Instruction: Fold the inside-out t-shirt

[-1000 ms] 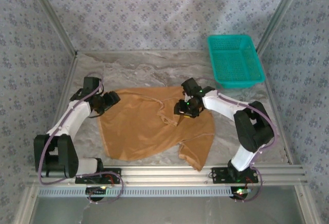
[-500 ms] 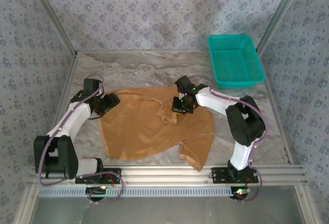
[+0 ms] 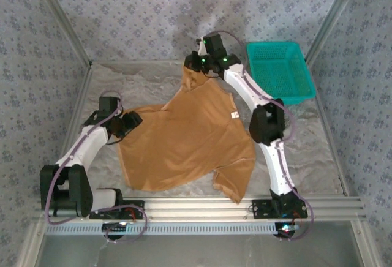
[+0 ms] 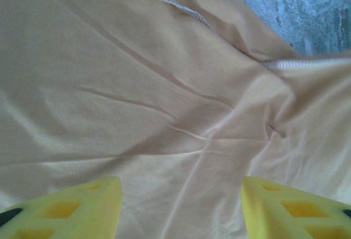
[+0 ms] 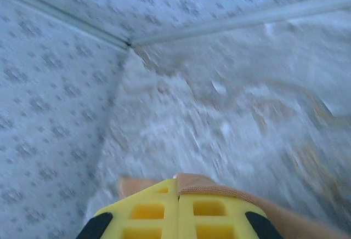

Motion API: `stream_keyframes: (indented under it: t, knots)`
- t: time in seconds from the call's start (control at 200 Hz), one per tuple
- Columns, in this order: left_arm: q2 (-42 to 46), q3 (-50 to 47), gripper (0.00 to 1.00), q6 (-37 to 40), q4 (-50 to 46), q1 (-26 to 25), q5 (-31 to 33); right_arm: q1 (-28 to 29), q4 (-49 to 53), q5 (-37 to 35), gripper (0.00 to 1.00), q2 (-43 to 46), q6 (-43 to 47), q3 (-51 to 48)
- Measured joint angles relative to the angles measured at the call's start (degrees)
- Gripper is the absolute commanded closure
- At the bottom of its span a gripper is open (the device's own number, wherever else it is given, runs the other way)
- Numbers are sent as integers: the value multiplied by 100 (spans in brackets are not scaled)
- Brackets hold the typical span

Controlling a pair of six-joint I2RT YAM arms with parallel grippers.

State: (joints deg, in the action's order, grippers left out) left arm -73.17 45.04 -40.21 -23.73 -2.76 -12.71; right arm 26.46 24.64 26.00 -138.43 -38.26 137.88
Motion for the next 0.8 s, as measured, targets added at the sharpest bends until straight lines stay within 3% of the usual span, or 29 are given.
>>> stream_keyframes:
  t: [0.085,0.15,0.29,0.47,0.655,0.799]
  knots:
    - [0,-52,41,-52,55,-52,4,-87,-20,308,39,-748,-260,763]
    - [2,-52,40,-85,114,-107,4,-133,136,372,27,-892,-339,752]
    - [76,-90,38,-133,251,-240,9,-164,417,203,26,-452,-262,-153]
    - [-42,-87,38,-140,452,-549,-9,-162,822,-291,26,1130,90,-2389]
    - [-1067,345,38,13,468,-826,-129,-122,662,-662,27,2857,166,-4999]
    - [-1775,796,38,181,446,-809,-155,125,490,-898,27,3248,46,-6413]
